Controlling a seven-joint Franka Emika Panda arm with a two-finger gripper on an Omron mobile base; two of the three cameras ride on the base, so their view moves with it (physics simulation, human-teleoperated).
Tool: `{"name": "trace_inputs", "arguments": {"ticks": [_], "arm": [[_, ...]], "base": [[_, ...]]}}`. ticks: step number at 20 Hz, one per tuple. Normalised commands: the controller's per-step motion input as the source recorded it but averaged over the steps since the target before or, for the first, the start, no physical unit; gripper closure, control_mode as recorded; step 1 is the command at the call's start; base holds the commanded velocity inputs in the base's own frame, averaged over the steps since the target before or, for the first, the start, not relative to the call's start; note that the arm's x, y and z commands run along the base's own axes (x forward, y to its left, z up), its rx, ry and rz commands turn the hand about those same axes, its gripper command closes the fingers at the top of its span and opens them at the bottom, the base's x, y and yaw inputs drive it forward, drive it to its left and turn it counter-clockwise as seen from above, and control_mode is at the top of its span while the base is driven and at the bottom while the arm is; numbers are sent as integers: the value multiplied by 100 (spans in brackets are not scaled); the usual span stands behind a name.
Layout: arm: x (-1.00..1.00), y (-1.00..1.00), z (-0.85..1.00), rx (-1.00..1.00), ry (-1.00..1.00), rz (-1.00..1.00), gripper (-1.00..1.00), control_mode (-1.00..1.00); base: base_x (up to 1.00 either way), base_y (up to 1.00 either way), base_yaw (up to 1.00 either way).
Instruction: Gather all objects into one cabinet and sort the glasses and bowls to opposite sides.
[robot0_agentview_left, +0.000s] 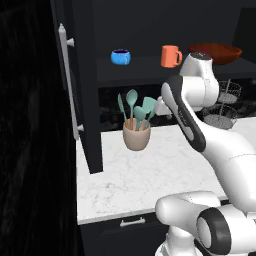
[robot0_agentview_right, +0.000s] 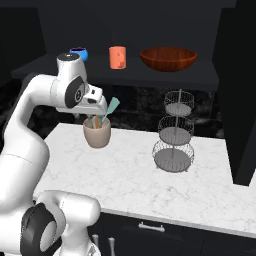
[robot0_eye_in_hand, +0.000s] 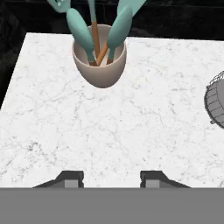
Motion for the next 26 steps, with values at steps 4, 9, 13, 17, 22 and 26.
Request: {"name": "trace_inputs", "arguments": {"ticks": [4, 9, 13, 17, 22, 26], "arm": [[-34, 0, 0, -1, -16, 0, -100, -100], [-55, 0, 12, -3, -43, 0, -100, -100], [-90, 0, 51, 0, -59, 0, -100, -100], [-72, -3, 52, 1, -40, 0, -100, -100], [-35, -9, 42, 4, -12, -7, -100, -100], [-11, 0, 0, 0, -4, 0, -100, 100]], "base": [[0, 0, 0], [0, 0, 0], [0, 0, 0], [0, 0, 0], [0, 0, 0], [-55, 0, -2]]}}
